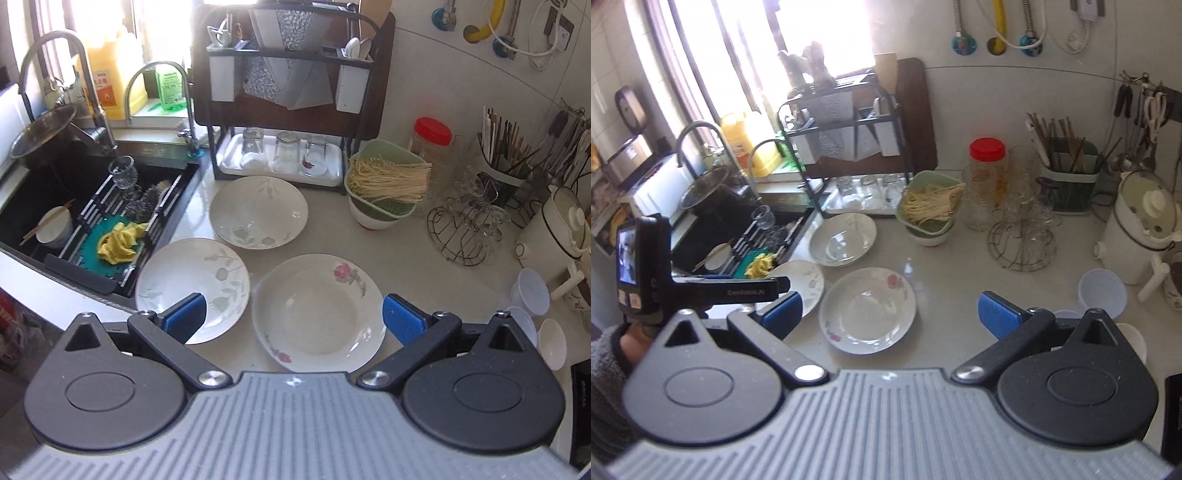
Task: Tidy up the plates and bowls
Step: 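Move both grippers toward the leaf-pattern plate beside the rose plate, then close both grippers on the rim of the leaf-pattern plate, then lift the leaf-pattern plate with both grippers and lower it onto the rose plate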
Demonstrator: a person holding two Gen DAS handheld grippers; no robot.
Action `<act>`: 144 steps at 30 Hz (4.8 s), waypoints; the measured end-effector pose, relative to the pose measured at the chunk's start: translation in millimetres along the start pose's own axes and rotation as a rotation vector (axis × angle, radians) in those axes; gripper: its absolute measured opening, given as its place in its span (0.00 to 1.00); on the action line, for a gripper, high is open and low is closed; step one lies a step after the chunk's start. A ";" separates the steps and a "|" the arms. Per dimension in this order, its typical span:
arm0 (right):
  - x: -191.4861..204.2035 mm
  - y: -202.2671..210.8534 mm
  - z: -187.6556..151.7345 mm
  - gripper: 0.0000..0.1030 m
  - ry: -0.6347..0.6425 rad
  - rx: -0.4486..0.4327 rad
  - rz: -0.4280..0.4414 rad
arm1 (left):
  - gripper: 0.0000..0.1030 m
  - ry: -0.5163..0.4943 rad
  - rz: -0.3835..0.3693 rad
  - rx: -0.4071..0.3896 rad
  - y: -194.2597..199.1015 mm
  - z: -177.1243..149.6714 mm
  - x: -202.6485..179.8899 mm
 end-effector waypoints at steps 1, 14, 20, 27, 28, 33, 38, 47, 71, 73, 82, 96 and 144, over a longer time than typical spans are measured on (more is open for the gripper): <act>-1.1 -1.2 1.3 1.00 -0.008 0.008 -0.012 | 1.00 -0.005 -0.008 0.003 -4.2 2.4 -2.4; 9.1 -19.0 18.2 1.00 -0.028 0.049 -0.102 | 1.00 -0.023 -0.021 0.012 -52.0 28.4 18.2; 27.1 -41.4 27.9 1.00 -0.050 0.061 -0.123 | 1.00 -0.035 -0.007 0.041 -75.6 40.8 47.8; 44.3 -69.3 39.9 1.00 -0.108 0.095 -0.131 | 1.00 -0.051 -0.006 0.069 -101.3 65.3 78.0; 45.9 -72.3 41.4 1.00 -0.115 0.097 -0.141 | 1.00 -0.058 -0.006 0.073 -105.7 68.9 81.1; 62.1 -90.4 52.5 1.00 -0.134 0.118 -0.167 | 1.00 -0.074 -0.032 0.097 -131.5 82.2 96.5; 80.9 -113.0 64.6 1.00 -0.118 0.155 -0.227 | 1.00 -0.081 -0.070 0.131 -161.8 90.4 112.1; 116.0 -148.5 83.9 1.00 -0.141 0.178 -0.264 | 1.00 -0.095 -0.098 0.161 -189.0 108.3 152.7; 169.7 -288.0 -17.9 1.00 -0.425 0.329 -0.167 | 1.00 -0.145 -0.220 0.279 -220.3 51.8 269.0; 168.3 -299.7 -32.7 1.00 -0.468 0.347 -0.156 | 1.00 -0.155 -0.233 0.302 -226.5 40.9 271.9; 166.2 -324.2 -86.0 0.85 -0.653 0.338 -0.091 | 1.00 -0.208 -0.280 0.344 -246.3 6.6 277.4; 148.7 -347.8 -137.1 0.37 -0.728 0.270 -0.134 | 0.65 -0.215 -0.370 0.319 -270.1 -1.4 261.8; 73.3 -302.2 -126.0 0.11 -0.701 0.132 -0.066 | 0.31 -0.334 -0.512 0.419 -247.7 15.6 152.0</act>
Point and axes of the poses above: each gripper's, at about its wrist camera, not at the fingertips, and y roughly against the way its jaws point, x to its left, z to its top, the point moved 6 cm from there along -y, roughly the way its jaws point, and after that the axes turned 5 degrees about -x, right-handed, at the moved point
